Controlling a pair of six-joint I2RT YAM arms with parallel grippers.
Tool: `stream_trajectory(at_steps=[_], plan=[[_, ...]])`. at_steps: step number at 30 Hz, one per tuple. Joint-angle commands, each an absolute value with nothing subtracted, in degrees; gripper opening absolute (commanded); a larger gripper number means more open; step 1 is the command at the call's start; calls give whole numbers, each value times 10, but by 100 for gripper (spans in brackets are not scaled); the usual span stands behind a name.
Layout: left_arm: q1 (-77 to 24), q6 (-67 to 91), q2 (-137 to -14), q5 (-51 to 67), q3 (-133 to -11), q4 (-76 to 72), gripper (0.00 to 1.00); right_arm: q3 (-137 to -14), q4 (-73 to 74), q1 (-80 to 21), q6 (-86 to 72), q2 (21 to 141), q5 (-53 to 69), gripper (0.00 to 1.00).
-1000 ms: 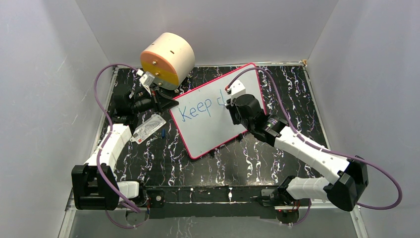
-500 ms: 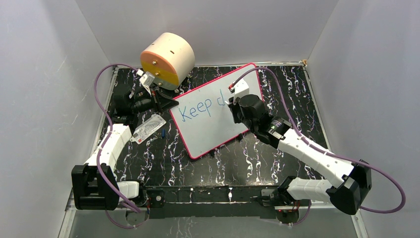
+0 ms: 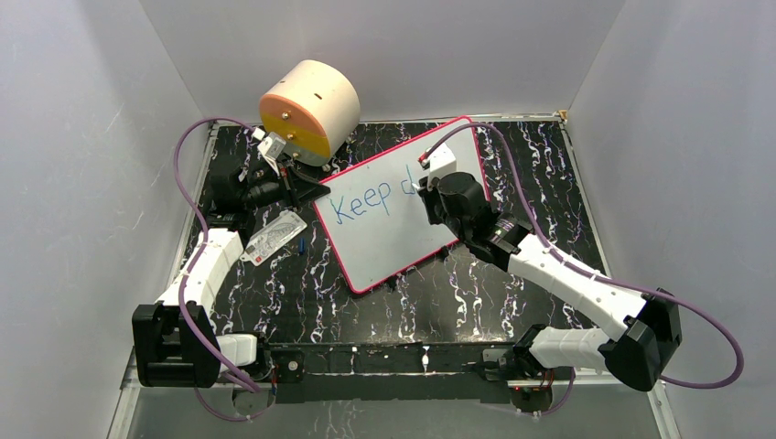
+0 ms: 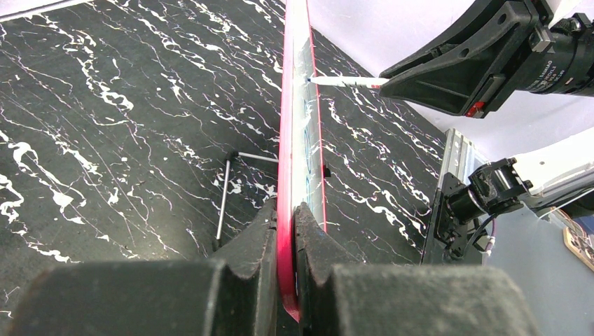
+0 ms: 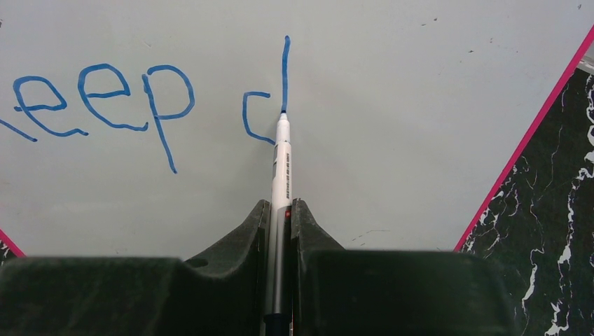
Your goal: Write a sentence on the whiteboard
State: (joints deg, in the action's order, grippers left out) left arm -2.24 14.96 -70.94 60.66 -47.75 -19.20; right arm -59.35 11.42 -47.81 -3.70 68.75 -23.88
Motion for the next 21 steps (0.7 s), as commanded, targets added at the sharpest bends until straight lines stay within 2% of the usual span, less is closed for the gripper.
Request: stream_trajectory(at_steps=[1,21], plan=[[-38,84,-718,636,-471,-154,0,-616,68,-471,-24,693,-248,0],[-39,82,-718,632,-472,-151,0,-620,80,-457,-23,694,-272,0]])
